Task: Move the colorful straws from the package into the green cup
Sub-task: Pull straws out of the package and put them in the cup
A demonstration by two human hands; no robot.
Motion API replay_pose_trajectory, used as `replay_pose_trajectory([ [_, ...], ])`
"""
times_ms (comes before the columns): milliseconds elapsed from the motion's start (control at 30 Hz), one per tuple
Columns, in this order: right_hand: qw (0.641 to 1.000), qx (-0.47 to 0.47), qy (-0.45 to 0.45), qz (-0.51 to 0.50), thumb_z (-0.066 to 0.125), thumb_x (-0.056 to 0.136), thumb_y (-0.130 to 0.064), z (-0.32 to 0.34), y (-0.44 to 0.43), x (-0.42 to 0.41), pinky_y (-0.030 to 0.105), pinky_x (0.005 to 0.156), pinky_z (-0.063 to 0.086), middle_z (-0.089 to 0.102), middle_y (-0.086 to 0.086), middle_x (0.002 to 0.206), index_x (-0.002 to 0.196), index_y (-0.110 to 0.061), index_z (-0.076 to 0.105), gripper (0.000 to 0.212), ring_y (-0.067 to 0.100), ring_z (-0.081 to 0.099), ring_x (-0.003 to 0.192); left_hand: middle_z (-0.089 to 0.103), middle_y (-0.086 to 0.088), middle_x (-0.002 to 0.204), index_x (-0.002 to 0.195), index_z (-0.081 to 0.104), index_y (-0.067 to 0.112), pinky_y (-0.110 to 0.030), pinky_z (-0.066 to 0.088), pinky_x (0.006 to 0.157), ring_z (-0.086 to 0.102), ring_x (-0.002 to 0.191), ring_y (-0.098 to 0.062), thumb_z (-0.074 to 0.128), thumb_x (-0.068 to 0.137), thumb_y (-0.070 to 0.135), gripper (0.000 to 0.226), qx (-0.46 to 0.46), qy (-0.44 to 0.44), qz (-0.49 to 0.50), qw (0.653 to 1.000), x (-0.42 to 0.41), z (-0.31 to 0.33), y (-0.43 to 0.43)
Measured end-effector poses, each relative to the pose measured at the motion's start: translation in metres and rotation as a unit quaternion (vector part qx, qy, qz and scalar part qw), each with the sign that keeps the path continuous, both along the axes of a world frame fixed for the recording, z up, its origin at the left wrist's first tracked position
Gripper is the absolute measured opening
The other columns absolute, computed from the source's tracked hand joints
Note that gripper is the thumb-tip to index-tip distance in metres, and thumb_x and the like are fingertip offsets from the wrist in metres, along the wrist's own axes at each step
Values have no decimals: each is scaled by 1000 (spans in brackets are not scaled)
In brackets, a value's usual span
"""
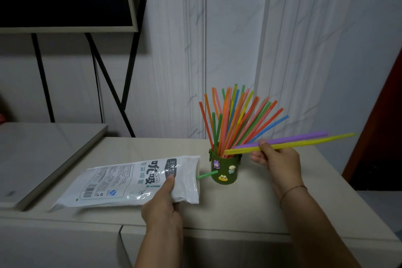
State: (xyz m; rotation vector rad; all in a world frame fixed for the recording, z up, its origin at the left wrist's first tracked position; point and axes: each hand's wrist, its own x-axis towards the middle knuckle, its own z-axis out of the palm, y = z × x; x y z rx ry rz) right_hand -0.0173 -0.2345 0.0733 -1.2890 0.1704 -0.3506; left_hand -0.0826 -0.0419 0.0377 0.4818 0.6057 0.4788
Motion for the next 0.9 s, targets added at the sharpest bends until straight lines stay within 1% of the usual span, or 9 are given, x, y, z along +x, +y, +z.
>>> replay_pose_trajectory([
  [100,998,-64,5,7,61,88,-13,0,6,11,19,48,56,67,7,56,76,-8,64,14,12,66,44,65,-14,121,119,59,4,-39,50,92,65,87,-21,68,79,-10,43,-5,-5,0,1000,2,0,0],
  [200,989,-140,24,29,60,89,-13,2,14,24,28,60,59,67,9,60,74,-10,64,15,13,66,46,65,-15,122,123,59,2,-40,52,91,64,100,-26,68,79,-10,46,-2,0,-6,1000,3,-1,-1],
  [300,976,-203,52,54,58,89,-12,3,23,36,34,65,57,65,10,59,77,-6,64,14,13,63,43,65,-12,117,114,60,7,-34,60,74,66,85,-20,68,80,-9,38,-4,11,-17,1000,4,-2,-1],
  [400,957,-271,77,69,60,88,-14,-3,29,40,24,55,53,60,7,55,76,0,65,18,13,55,41,65,-11,110,107,60,10,-28,57,57,63,76,-16,68,80,-8,34,-16,17,-21,1000,6,-3,-1],
  [500,941,-321,78,69,63,86,-16,-9,32,38,13,41,42,57,4,52,66,-5,62,22,11,50,43,67,-11,106,113,60,8,-28,58,59,63,77,-17,69,79,-9,39,-13,14,-22,1000,9,-3,-2],
  [600,949,-297,70,84,66,84,-14,-8,31,35,17,46,44,58,5,55,71,-5,64,16,13,51,47,67,-13,112,120,61,3,-41,56,86,64,83,-22,70,79,-8,43,-12,17,-29,999,11,-1,-2],
  [700,973,-208,54,87,69,82,-11,-7,25,28,14,44,49,60,9,58,73,-4,63,13,15,53,46,67,-13,115,116,62,4,-37,57,80,65,80,-18,70,79,-7,40,-12,14,-32,999,13,-2,-1],
  [800,983,-177,22,39,68,83,-15,-10,20,21,20,52,53,64,13,61,75,3,62,21,18,60,50,67,-11,115,119,61,5,-28,59,67,65,80,-16,70,79,-7,43,-17,3,-26,1000,14,-5,-1],
  [900,986,-168,11,3,62,87,-17,-11,21,21,28,59,52,64,14,61,75,4,59,24,22,61,51,67,-13,117,122,60,4,-36,56,78,66,91,-23,69,79,-9,46,-12,4,-28,1000,14,-4,-2],
])
